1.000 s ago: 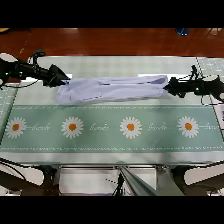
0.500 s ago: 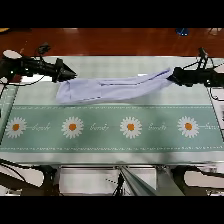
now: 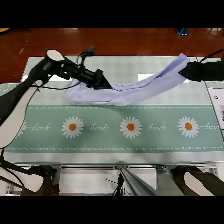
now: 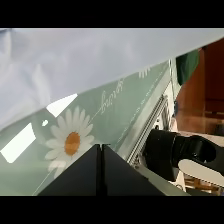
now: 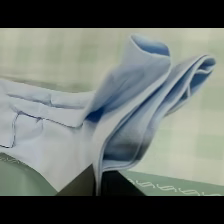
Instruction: Fold the shirts.
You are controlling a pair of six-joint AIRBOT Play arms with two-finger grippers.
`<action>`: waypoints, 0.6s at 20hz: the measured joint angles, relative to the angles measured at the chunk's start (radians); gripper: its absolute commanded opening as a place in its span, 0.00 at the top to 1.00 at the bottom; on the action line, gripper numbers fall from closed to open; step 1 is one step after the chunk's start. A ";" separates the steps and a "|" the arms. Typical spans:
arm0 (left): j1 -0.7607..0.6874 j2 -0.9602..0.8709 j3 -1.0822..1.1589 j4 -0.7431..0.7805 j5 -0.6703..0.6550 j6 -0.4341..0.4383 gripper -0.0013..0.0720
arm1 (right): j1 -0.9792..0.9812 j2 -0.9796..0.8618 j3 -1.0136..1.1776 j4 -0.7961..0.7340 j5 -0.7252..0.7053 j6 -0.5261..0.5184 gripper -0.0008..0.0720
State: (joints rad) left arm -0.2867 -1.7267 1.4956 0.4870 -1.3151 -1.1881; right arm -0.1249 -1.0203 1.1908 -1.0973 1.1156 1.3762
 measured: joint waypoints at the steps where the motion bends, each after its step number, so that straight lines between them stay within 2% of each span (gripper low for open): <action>1: -0.033 0.000 0.000 0.000 0.018 0.001 0.94 | 0.008 0.029 0.000 -0.015 0.016 0.016 0.97; 12: -0.314 -0.102 0.000 -0.002 0.206 -0.037 0.94 | 0.029 0.275 0.000 -0.074 0.143 0.160 0.97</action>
State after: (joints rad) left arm -0.6010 -1.8286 1.4956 0.4854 -1.1088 -1.2255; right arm -0.0959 -0.7452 1.1908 -1.1717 1.2583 1.5364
